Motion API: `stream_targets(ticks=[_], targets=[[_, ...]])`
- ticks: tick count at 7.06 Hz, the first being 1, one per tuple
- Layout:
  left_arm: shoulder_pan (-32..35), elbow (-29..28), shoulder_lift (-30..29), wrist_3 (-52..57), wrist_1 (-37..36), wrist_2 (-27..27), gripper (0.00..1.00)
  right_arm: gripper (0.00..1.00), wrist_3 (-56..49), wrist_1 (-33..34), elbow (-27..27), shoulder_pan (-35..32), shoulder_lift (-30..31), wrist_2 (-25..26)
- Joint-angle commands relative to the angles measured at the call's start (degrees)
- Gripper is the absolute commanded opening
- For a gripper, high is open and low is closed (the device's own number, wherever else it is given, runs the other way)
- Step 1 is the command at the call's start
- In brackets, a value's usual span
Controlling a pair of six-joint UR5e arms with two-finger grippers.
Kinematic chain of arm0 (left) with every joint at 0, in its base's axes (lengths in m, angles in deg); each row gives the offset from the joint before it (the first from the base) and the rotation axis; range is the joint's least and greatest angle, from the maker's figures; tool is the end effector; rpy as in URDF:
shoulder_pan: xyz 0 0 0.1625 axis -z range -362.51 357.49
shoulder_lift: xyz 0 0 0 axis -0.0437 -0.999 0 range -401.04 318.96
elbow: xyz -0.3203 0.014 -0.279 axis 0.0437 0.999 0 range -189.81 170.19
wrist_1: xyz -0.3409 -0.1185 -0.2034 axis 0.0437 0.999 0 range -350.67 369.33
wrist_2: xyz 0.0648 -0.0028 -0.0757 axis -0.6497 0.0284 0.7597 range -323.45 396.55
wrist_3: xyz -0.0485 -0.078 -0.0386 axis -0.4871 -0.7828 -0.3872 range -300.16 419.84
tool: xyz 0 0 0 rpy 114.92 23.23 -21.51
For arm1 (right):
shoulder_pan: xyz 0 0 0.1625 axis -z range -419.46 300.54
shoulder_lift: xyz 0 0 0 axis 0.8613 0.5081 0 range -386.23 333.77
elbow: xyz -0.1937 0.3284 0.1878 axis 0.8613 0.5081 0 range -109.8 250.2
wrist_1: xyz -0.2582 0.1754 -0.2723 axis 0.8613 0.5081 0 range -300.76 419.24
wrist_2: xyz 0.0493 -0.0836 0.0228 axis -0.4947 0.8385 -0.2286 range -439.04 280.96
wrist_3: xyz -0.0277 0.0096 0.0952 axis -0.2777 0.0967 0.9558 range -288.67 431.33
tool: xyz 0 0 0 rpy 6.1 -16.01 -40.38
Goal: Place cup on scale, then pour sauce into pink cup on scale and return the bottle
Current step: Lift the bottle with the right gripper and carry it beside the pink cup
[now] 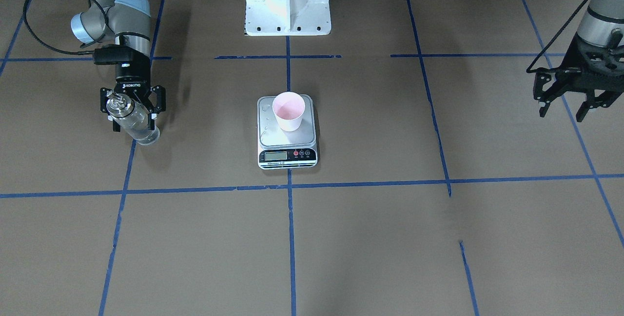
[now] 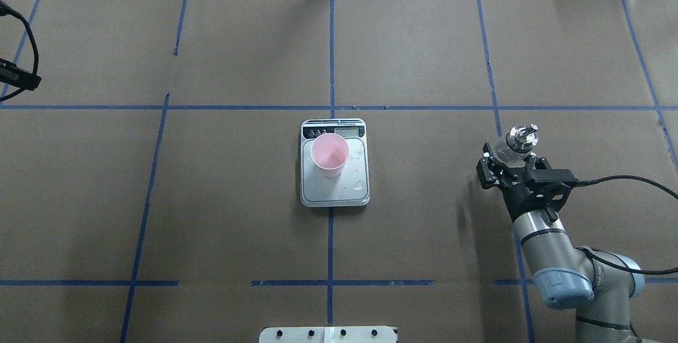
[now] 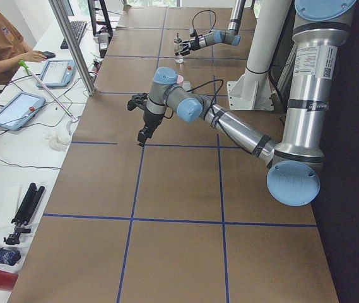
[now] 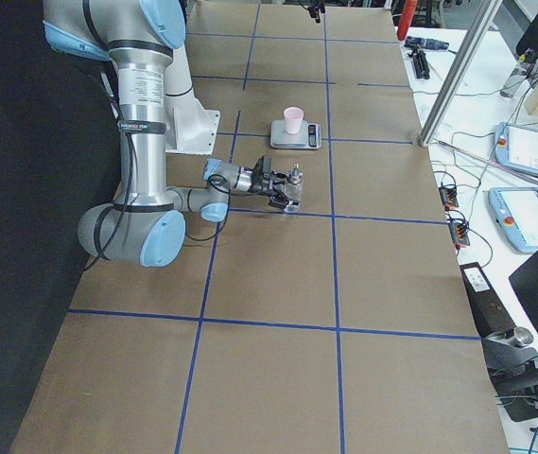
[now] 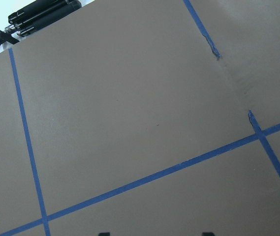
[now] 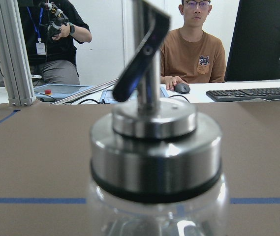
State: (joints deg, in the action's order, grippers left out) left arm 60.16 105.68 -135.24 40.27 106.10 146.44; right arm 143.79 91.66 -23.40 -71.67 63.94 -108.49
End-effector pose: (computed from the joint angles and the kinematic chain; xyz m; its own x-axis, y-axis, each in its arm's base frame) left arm 0.1450 -0.4968 0.4082 0.8234 0.3367 -0.4568 -0.0993 0.8780 0.4682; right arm -0.4241 -0.3168 0.5006 0.7074 0.0013 0.7069 -0.6662 0.3354 0.6661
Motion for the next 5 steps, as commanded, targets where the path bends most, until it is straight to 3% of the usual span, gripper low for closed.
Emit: stream_targets(ticks=[1,4,5], targets=[[0.0,0.0,0.0,-0.1,0.0,0.0,0.7,0.0,-1.0,-0.3,-0.5,-0.4,0.0,0.4],[0.0,0.1,0.0,-0.2,-0.1,0.1,0.7,0.0,-10.3,0.6,-3.4,-1.0,-3.2,1.9],[0.0,0.1,0.0,-0.3,-0.2,0.1,0.7,0.0,-10.3,5.2,-4.4,-0.9,-5.5,1.8]])
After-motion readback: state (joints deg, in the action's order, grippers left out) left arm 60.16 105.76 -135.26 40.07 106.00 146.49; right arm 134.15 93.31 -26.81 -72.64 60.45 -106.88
